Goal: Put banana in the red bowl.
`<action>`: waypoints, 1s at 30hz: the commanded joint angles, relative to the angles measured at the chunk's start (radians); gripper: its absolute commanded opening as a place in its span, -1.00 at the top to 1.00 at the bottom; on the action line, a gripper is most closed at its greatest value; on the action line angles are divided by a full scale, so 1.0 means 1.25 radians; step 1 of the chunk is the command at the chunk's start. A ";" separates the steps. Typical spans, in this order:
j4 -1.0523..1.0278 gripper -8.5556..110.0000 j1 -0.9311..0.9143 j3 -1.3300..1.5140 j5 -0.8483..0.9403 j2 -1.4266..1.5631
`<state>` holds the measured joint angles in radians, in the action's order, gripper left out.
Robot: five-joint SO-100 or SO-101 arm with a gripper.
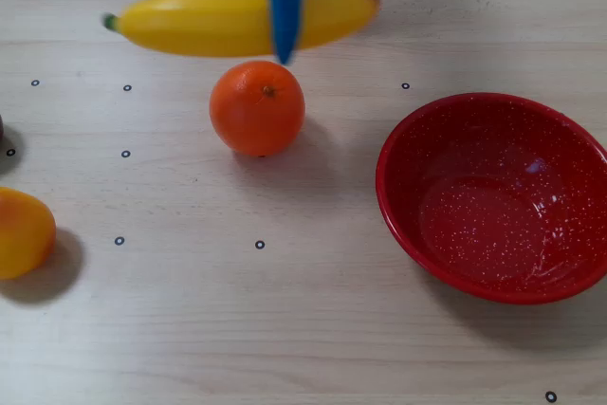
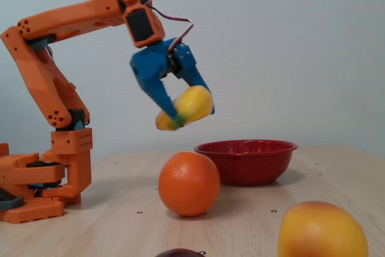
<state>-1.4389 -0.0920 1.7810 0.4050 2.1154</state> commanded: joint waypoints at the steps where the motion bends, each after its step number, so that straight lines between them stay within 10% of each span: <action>1: 0.033 0.86 0.055 -0.086 -0.032 0.047; 30: 0.247 0.86 0.394 -0.382 -0.180 -0.391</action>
<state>-1.1766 0.3789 1.4603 0.2010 1.6015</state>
